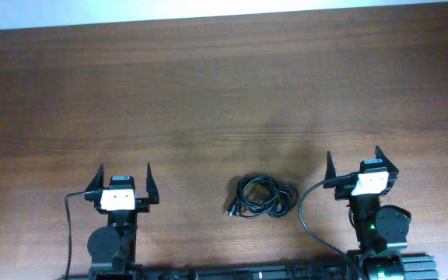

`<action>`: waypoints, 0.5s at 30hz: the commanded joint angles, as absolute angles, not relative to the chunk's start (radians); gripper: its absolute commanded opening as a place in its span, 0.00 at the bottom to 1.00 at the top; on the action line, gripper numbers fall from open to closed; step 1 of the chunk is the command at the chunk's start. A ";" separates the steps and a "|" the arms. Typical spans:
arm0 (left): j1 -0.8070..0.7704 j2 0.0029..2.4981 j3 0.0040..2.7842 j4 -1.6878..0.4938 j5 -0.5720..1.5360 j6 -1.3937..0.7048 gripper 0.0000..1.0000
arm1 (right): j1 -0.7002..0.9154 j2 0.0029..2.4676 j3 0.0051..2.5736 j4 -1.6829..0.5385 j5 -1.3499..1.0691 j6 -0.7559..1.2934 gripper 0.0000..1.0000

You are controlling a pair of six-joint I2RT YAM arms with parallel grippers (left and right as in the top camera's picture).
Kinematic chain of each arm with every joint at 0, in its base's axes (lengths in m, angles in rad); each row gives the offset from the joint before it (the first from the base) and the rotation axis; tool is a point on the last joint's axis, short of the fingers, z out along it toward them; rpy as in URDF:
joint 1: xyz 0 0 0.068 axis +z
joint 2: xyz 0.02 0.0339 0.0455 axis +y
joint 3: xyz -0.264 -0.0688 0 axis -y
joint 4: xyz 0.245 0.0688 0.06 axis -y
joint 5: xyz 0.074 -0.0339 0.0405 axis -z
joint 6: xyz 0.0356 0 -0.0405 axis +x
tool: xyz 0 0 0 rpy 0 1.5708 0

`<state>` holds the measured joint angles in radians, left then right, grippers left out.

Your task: Untangle cables

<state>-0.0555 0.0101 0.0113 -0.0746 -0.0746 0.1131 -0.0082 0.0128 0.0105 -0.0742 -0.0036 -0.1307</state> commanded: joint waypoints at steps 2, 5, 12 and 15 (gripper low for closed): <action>-0.049 0.006 0.009 -0.080 -0.064 0.129 0.99 | -0.015 0.006 0.006 -0.082 0.012 -0.131 1.00; -0.049 0.006 0.009 -0.084 0.007 0.128 0.99 | -0.015 0.006 0.006 -0.082 0.012 -0.131 1.00; -0.049 0.006 0.032 -0.117 0.052 0.121 0.99 | -0.015 0.006 0.006 -0.082 0.012 -0.131 1.00; -0.049 0.009 0.059 -0.142 0.065 0.121 0.99 | -0.015 0.006 0.006 -0.082 0.012 -0.131 1.00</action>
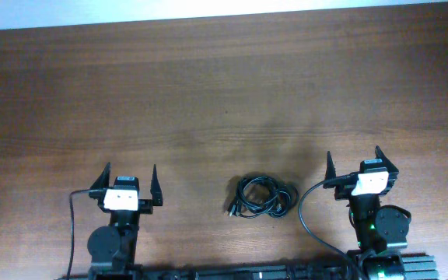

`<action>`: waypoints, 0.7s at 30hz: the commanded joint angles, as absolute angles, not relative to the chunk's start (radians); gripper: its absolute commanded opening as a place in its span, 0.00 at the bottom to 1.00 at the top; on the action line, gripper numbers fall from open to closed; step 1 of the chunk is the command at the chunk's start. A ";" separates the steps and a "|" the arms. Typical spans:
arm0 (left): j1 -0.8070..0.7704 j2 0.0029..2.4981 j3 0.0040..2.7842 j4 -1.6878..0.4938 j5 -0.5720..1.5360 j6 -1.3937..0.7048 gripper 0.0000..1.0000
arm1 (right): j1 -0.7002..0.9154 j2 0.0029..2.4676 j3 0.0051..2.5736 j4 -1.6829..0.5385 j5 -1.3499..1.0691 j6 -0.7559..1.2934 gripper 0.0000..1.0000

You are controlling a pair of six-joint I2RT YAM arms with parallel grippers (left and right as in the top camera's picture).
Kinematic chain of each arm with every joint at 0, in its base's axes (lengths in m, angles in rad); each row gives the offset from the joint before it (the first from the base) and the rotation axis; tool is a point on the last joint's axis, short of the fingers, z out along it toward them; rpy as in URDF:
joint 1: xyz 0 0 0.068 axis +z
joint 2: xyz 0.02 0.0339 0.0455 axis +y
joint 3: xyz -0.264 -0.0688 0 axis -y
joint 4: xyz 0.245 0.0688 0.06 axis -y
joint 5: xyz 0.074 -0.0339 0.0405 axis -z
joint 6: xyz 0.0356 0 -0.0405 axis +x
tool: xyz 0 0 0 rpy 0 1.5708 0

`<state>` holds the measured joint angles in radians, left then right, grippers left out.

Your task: Untangle cables

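Note:
A small bundle of black cables [264,197] lies coiled and tangled on the brown wooden table [224,93], near the front edge between the two arms. My left gripper [130,174] stands open well to the left of the bundle, its fingers pointing to the far side. My right gripper [355,159] is open too, a short way to the right of the bundle. Neither gripper touches the cables.
Each arm's own black supply cable loops on the table beside its base, one at the left [71,225] and one at the right [306,214], the right loop close to the bundle. A pale strip runs along the table's far edge [208,12].
My left gripper has shifted slightly to the right and turned a little. The right gripper and the cable bundle are where they were.

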<state>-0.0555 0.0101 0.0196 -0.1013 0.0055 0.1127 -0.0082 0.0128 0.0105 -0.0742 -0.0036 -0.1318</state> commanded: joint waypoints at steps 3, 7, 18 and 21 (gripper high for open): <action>-0.049 0.024 0.098 -0.164 0.065 0.122 0.99 | -0.015 0.006 0.006 -0.082 0.012 -0.131 1.00; -0.049 0.082 0.185 -0.203 0.065 0.122 0.99 | -0.015 0.006 0.006 -0.082 0.012 -0.131 1.00; -0.049 0.429 0.535 -0.373 0.182 0.122 0.99 | -0.015 0.006 0.006 -0.082 0.012 -0.131 1.00; -0.050 0.577 0.658 -0.448 0.258 0.124 0.99 | -0.015 0.006 0.006 -0.082 0.012 -0.131 1.00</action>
